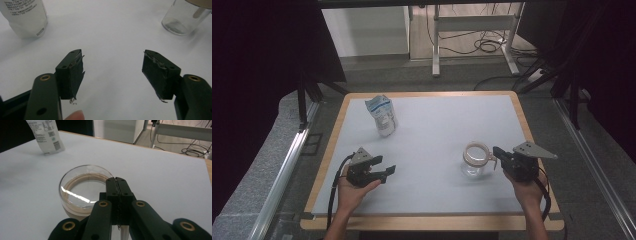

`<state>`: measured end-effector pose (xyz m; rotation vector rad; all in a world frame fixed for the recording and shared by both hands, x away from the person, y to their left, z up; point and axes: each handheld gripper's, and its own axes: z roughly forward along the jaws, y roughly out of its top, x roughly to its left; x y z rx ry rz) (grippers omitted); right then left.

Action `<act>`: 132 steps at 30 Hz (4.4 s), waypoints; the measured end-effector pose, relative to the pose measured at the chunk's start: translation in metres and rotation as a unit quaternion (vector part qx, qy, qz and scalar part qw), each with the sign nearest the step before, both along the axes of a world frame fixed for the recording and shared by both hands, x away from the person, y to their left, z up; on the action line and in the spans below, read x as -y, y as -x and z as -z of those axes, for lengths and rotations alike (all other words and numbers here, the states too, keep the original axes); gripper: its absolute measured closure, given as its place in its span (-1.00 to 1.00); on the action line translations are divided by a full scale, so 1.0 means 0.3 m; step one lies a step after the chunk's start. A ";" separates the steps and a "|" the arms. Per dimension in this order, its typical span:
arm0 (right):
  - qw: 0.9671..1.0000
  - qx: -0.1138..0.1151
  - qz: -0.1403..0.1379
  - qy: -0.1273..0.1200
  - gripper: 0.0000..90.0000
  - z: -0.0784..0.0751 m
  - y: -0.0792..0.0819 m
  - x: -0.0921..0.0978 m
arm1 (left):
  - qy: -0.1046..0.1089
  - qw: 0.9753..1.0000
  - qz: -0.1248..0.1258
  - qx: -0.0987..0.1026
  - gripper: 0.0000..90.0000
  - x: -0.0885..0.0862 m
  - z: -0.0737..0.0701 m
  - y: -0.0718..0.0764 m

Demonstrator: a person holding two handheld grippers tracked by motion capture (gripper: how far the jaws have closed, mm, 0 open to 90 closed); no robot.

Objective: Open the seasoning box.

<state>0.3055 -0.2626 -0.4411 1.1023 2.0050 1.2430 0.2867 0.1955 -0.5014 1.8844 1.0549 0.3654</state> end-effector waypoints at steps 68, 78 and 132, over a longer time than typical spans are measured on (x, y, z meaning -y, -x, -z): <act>0.999 -0.012 0.014 -0.045 1.00 0.058 -0.011 0.033 | -0.012 0.982 0.184 0.034 1.00 0.649 -0.128 -0.197; 0.999 -0.013 0.015 -0.048 1.00 0.061 -0.011 0.041 | 0.000 0.981 0.194 0.028 1.00 0.669 -0.144 -0.204; 0.998 -0.055 -0.039 -0.004 0.12 0.285 0.130 -0.052 | 0.008 0.967 0.254 0.020 1.00 0.870 -0.273 -0.214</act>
